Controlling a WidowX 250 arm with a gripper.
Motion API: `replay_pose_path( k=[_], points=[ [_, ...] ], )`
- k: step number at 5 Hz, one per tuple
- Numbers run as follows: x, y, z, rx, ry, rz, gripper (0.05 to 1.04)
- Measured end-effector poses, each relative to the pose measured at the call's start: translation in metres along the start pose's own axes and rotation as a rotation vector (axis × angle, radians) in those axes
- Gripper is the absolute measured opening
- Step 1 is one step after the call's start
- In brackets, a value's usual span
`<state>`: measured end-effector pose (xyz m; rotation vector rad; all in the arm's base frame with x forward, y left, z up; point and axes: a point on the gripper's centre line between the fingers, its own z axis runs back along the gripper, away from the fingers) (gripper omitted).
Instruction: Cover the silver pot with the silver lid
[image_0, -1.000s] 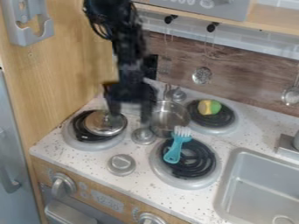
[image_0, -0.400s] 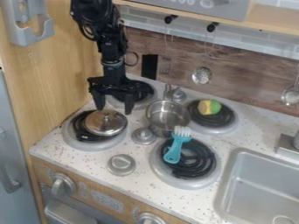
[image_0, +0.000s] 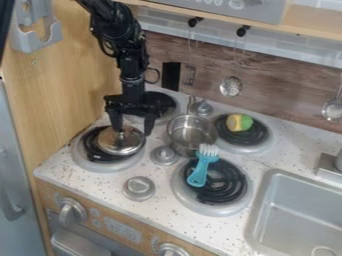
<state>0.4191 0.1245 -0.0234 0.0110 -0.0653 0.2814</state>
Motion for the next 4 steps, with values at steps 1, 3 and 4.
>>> replay_pose_path(
  k=[1,3,4],
  points=[
    [0.005,0.004,-0.003,0.011,0.006,0.007,0.999],
    [0.0,0.022,-0.011,0.047,0.042,0.049,0.999],
    [-0.002,0.023,-0.011,0.049,0.046,0.054,0.94]
  ],
)
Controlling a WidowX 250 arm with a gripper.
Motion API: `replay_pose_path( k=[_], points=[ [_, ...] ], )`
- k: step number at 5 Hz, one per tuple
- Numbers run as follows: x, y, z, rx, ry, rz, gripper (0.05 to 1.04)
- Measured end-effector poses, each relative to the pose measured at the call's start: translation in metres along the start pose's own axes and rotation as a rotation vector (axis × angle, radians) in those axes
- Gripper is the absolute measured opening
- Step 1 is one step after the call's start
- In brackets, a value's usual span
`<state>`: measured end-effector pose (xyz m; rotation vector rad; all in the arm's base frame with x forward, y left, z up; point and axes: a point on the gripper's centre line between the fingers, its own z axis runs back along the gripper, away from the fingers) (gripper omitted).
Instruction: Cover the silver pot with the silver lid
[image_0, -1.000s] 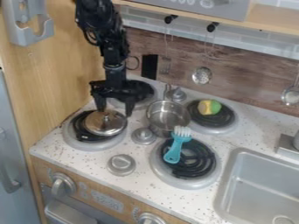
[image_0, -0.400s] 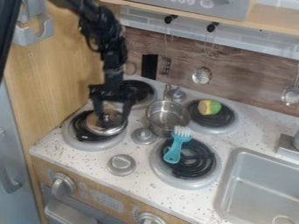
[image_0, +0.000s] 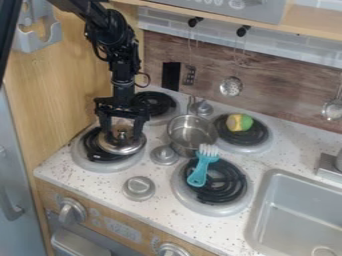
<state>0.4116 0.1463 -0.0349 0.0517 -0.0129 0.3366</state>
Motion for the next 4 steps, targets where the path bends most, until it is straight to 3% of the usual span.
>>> replay_pose_path(
  k=[2,3,4],
  points=[
    [-0.003,0.0,-0.002,-0.001,0.008,-0.007,0.39],
    [-0.01,0.001,0.001,0.003,0.021,-0.007,0.26],
    [-0.019,-0.007,0.016,0.002,0.008,-0.024,0.245]
  ],
)
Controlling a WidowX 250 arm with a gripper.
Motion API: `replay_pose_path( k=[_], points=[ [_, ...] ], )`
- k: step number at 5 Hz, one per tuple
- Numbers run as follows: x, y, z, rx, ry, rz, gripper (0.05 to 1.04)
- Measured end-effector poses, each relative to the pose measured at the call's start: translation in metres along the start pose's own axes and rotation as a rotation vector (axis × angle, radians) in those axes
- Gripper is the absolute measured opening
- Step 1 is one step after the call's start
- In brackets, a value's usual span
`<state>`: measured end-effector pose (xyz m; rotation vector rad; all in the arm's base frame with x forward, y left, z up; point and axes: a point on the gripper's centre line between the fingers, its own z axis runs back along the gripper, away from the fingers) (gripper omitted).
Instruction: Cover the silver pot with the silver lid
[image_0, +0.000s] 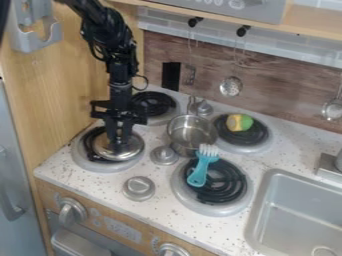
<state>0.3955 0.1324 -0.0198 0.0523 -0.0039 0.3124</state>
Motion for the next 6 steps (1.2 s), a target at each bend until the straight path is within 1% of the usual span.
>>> replay_pose_path(
  k=[1,2,3,4,5,6],
  points=[
    [0.0,-0.018,0.031,-0.014,-0.063,-0.061,0.243],
    [0.002,-0.05,0.045,-0.037,-0.115,-0.141,0.243],
    [0.009,-0.074,0.054,-0.075,-0.161,-0.183,0.243],
    [0.016,-0.1,0.059,-0.072,-0.199,-0.232,0.243],
    [0.021,-0.121,0.05,-0.067,-0.199,-0.262,0.243],
    [0.03,-0.125,0.037,-0.058,-0.179,-0.251,0.241]
  ],
)
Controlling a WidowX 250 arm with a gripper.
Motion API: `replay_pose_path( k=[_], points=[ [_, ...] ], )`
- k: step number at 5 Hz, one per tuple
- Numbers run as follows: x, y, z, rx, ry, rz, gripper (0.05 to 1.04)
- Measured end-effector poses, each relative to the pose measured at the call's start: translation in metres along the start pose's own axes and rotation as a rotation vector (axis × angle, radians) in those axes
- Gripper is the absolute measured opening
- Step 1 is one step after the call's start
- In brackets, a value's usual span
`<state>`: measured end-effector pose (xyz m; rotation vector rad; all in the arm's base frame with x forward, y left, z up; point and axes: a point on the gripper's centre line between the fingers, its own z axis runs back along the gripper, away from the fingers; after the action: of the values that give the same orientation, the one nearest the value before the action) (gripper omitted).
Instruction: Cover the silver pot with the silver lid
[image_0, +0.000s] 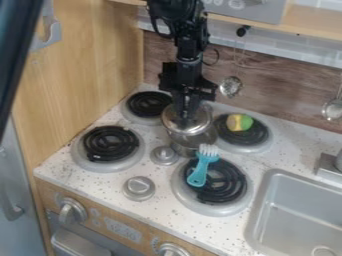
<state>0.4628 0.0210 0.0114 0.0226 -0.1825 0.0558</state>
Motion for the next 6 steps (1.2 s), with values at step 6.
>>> replay_pose_path(
  k=[6],
  points=[
    [0.011,-0.02,-0.032,0.019,0.034,-0.02,0.571]
  ],
)
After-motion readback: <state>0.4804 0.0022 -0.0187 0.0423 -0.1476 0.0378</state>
